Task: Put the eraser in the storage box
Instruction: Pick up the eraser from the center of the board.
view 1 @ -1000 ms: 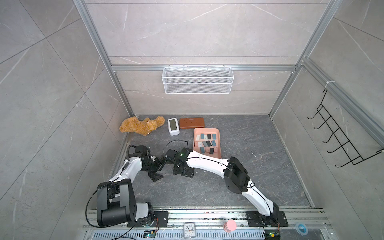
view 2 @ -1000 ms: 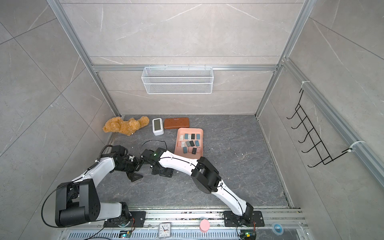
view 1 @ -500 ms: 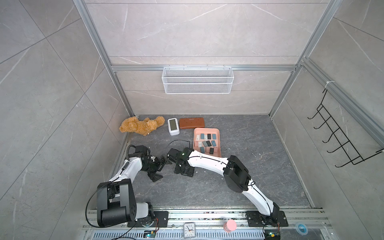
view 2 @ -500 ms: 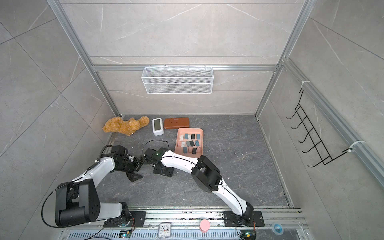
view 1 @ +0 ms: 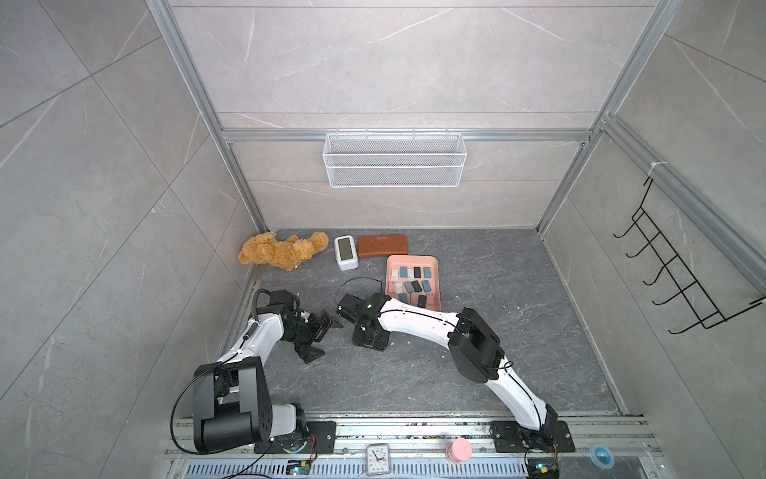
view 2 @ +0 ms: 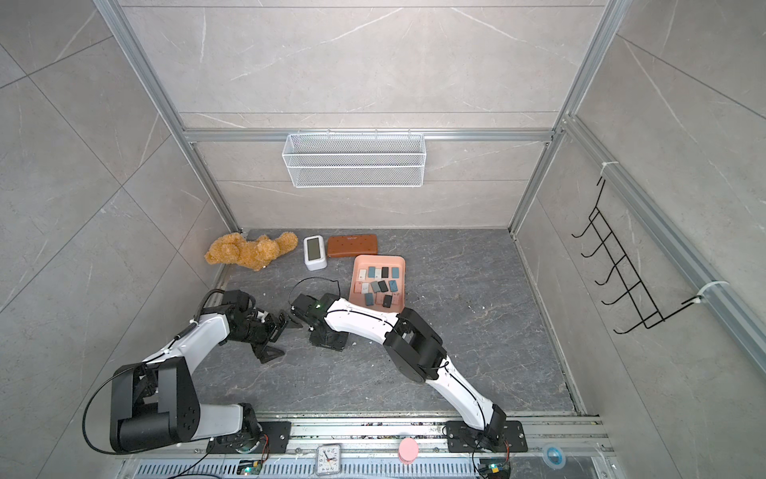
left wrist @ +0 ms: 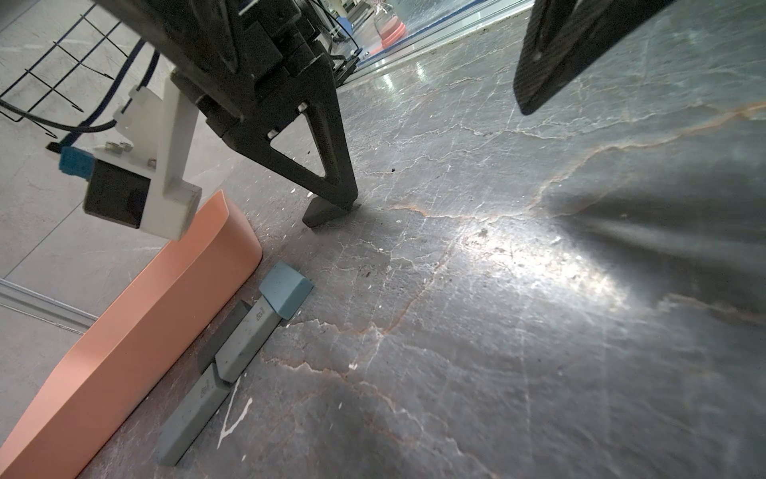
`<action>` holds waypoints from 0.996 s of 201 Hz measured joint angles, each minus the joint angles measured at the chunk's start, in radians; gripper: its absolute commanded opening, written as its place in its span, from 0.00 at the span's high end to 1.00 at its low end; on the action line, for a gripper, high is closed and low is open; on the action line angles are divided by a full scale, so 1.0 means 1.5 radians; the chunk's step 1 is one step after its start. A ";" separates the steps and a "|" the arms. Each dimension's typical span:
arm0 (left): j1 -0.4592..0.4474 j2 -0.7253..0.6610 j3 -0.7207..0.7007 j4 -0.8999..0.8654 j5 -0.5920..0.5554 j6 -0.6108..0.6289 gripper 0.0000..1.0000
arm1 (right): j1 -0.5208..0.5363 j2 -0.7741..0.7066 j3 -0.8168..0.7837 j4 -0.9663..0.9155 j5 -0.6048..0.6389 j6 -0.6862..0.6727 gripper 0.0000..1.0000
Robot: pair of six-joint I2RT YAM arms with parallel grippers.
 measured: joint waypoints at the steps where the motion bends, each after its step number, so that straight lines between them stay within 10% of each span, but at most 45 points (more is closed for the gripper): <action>1: 0.000 0.000 0.000 0.000 0.000 0.000 0.01 | 0.000 0.000 0.001 0.000 0.000 -0.001 0.53; 200: 0.000 0.000 0.000 0.001 0.001 0.002 0.01 | -0.010 0.077 0.141 -0.063 0.020 -0.115 0.49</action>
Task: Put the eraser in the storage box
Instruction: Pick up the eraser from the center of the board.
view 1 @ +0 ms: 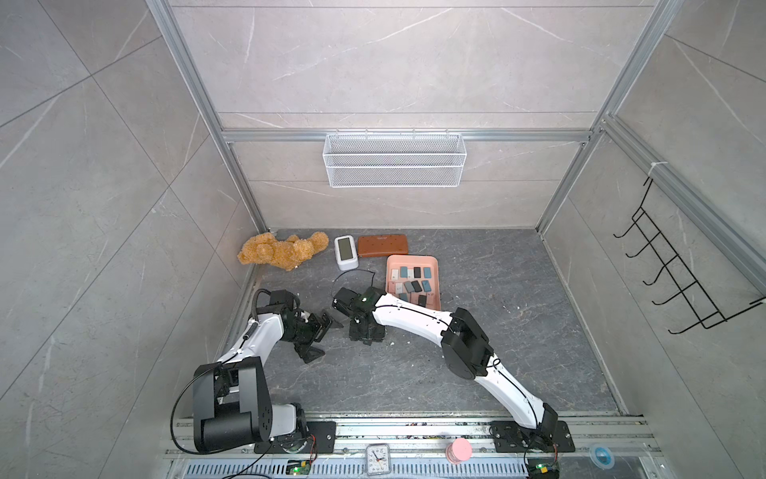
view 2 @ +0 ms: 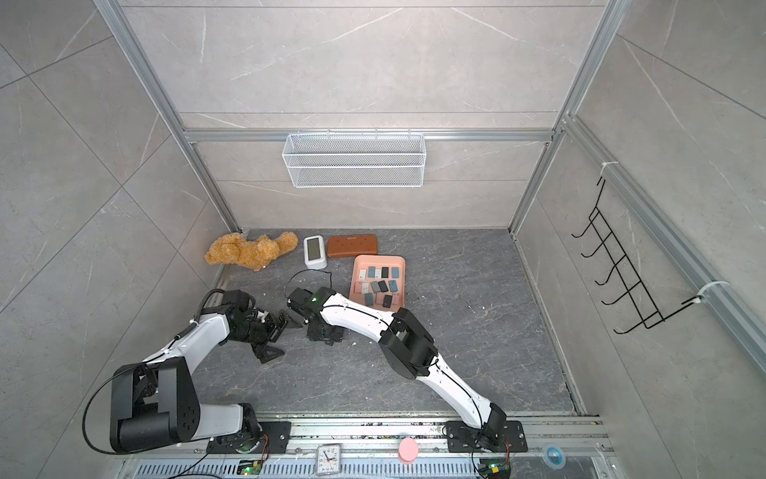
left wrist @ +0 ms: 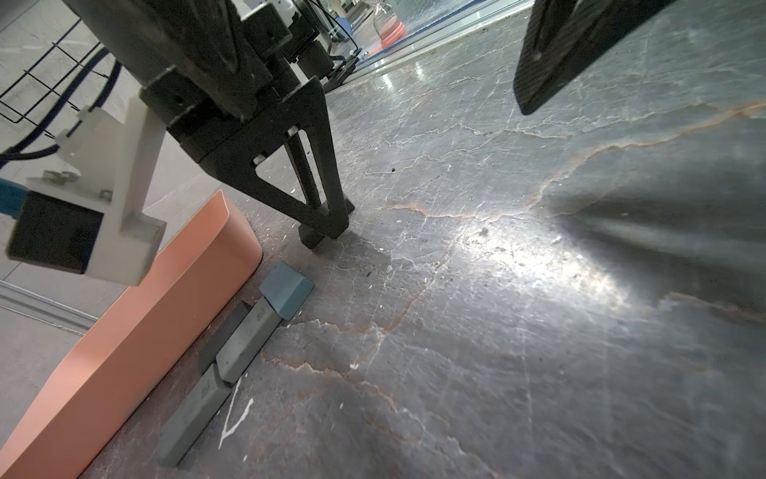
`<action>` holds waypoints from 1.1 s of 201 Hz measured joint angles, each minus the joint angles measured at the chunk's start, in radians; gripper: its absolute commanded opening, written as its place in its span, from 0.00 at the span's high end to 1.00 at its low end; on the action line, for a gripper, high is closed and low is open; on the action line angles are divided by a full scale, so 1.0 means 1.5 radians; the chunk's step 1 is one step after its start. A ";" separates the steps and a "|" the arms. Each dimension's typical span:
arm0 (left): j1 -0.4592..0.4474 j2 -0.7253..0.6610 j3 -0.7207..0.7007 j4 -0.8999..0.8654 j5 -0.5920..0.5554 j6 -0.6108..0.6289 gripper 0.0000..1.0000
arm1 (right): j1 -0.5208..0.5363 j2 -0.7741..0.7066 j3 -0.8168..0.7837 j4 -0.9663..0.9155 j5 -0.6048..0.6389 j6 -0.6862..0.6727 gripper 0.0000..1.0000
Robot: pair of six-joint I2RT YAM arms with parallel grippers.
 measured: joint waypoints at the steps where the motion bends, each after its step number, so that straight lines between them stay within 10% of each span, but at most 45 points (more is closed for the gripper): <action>1: 0.000 0.000 0.000 0.000 0.000 0.000 0.01 | 0.000 0.000 0.000 0.000 0.000 0.000 0.49; 98: 0.000 -0.004 0.000 0.000 0.000 0.000 0.01 | -0.001 -0.048 -0.096 0.051 0.016 0.011 0.74; 221: 0.000 -0.038 -0.006 0.061 0.058 -0.057 0.01 | -0.035 -0.062 0.022 -0.042 0.053 -0.068 0.80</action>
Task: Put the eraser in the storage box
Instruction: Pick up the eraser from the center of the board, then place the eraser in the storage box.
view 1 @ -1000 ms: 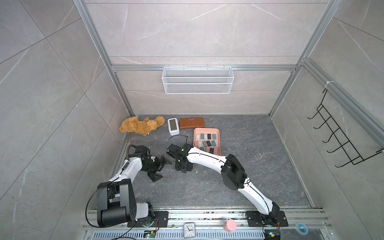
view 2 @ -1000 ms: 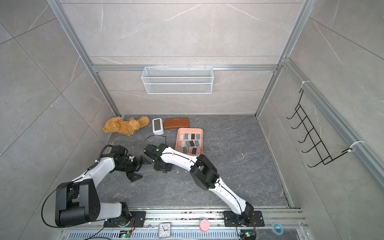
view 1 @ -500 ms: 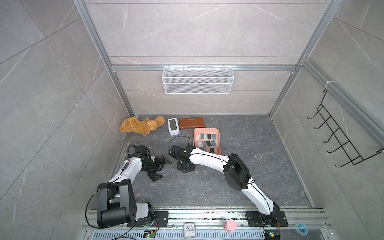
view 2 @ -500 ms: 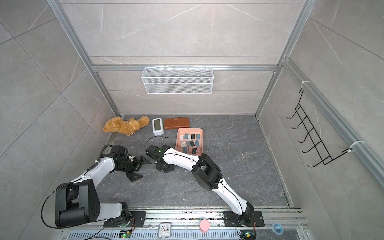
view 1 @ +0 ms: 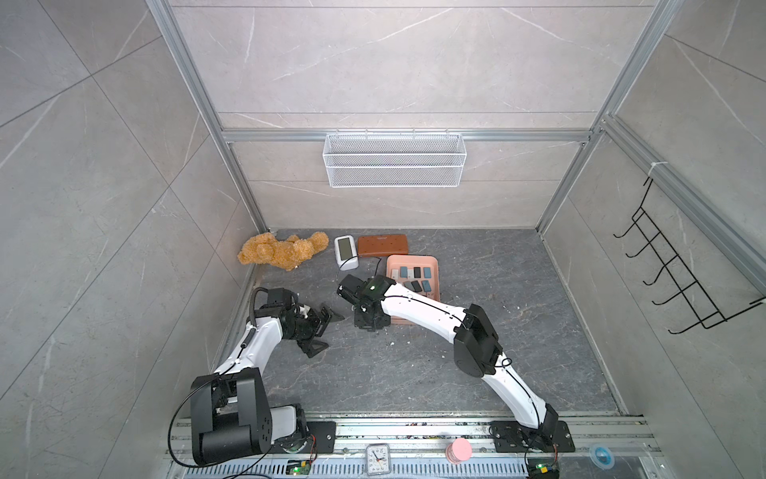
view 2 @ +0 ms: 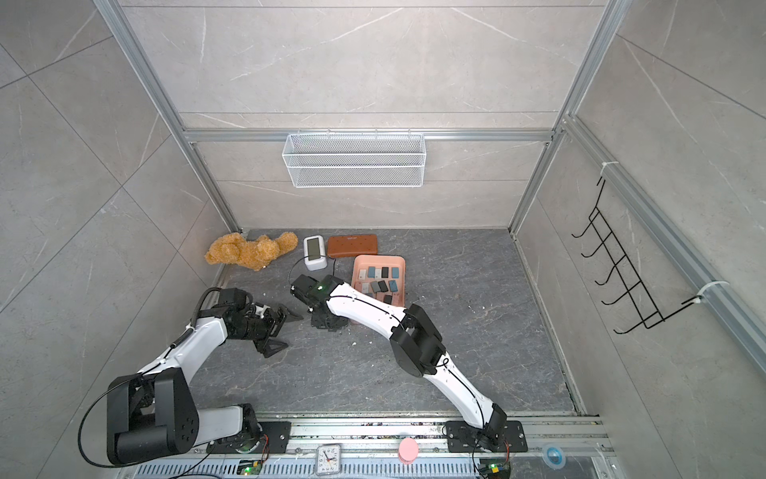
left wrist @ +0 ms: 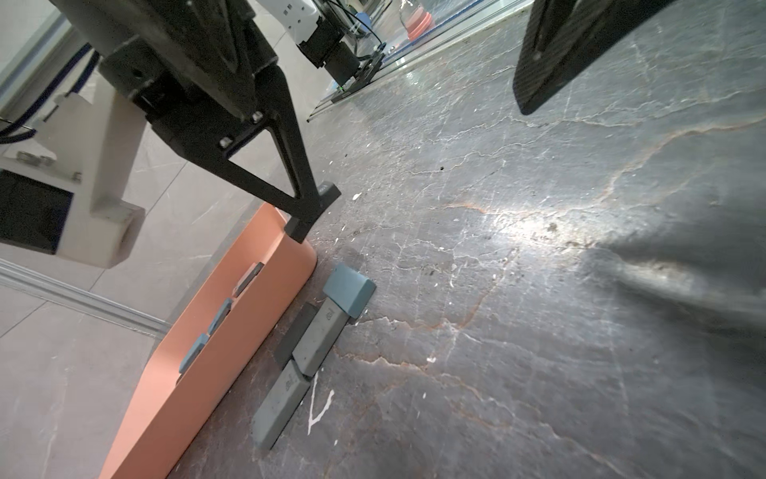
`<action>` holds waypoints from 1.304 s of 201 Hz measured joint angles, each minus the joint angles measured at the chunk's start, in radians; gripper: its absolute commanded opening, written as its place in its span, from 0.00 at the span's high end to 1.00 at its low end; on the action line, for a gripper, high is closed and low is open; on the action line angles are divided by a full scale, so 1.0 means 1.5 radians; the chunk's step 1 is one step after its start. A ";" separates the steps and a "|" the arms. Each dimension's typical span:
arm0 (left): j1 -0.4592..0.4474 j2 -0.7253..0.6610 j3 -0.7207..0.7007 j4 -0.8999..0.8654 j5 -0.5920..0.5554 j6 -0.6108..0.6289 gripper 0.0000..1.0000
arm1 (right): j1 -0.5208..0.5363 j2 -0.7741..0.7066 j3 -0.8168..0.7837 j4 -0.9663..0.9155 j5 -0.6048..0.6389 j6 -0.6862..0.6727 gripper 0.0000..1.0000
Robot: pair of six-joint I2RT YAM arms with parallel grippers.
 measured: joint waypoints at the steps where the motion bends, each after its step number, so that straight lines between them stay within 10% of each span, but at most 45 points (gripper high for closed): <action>1: 0.000 0.000 0.000 0.001 0.000 -0.001 0.01 | -0.002 -0.001 0.002 -0.002 0.001 -0.002 0.80; 155: -0.084 0.043 0.083 0.064 -0.020 -0.090 0.01 | -0.150 0.152 0.312 -0.140 -0.003 -0.141 0.80; 262: -0.084 0.057 0.092 0.052 -0.024 -0.084 0.01 | -0.151 0.190 0.272 -0.150 -0.011 -0.148 0.78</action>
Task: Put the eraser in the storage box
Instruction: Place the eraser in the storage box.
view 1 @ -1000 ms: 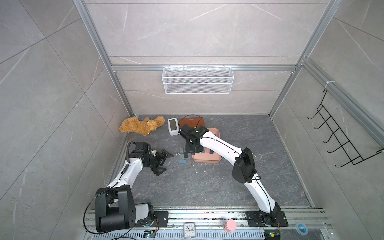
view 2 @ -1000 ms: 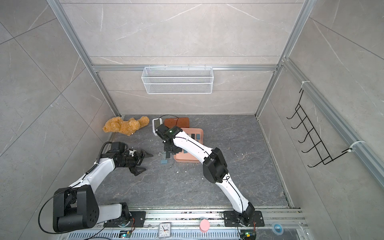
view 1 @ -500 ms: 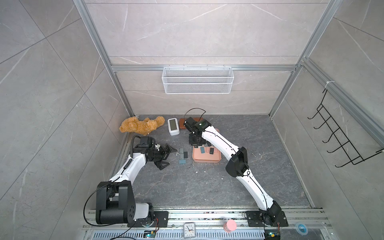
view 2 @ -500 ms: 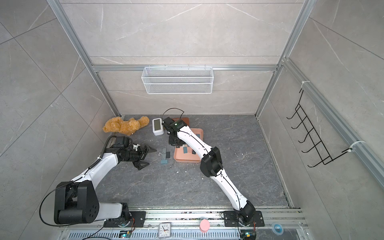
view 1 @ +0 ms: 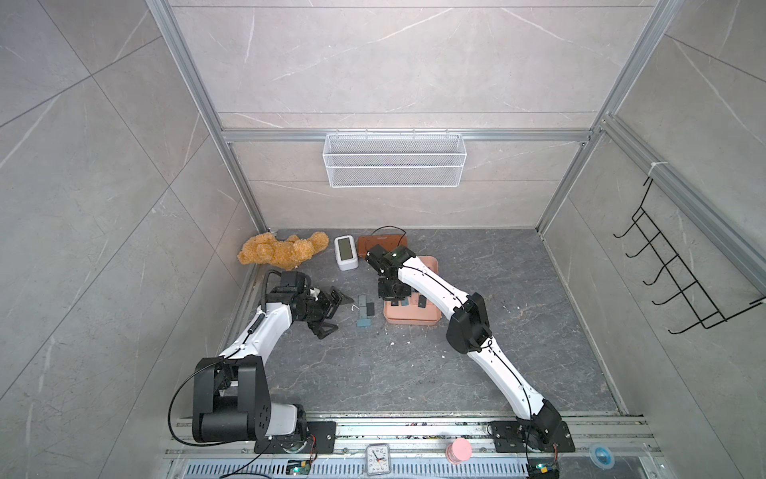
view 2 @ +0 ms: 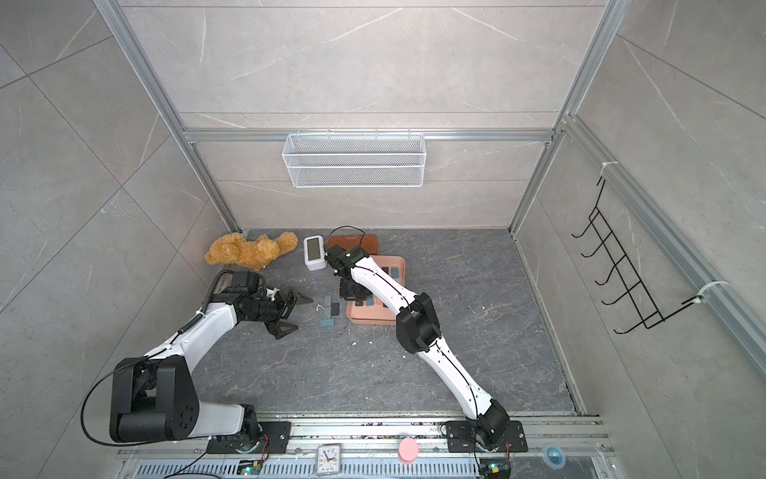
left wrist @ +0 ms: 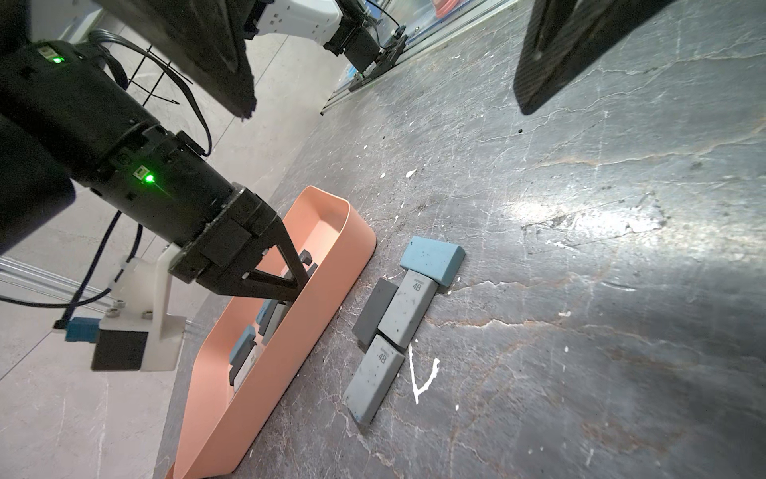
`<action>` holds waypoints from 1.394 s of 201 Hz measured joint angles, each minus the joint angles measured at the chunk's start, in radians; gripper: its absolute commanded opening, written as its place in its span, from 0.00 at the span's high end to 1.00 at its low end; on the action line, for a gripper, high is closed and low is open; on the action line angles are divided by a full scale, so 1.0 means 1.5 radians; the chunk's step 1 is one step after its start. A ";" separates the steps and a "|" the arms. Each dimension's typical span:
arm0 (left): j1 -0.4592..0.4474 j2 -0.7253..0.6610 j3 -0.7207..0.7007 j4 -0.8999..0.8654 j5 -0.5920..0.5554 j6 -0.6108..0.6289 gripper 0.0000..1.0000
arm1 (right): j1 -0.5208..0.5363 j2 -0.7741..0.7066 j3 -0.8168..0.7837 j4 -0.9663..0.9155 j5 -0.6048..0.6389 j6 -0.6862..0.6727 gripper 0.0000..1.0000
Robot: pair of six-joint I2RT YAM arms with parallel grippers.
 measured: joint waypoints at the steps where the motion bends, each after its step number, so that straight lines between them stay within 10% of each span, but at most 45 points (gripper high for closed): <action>1: 0.000 0.000 0.000 -0.001 0.000 0.000 0.01 | 0.000 0.000 -0.001 0.001 0.000 0.000 0.78; 280: 0.000 0.004 0.039 -0.062 -0.049 0.047 0.01 | -0.014 -0.003 -0.011 0.030 -0.029 0.000 0.46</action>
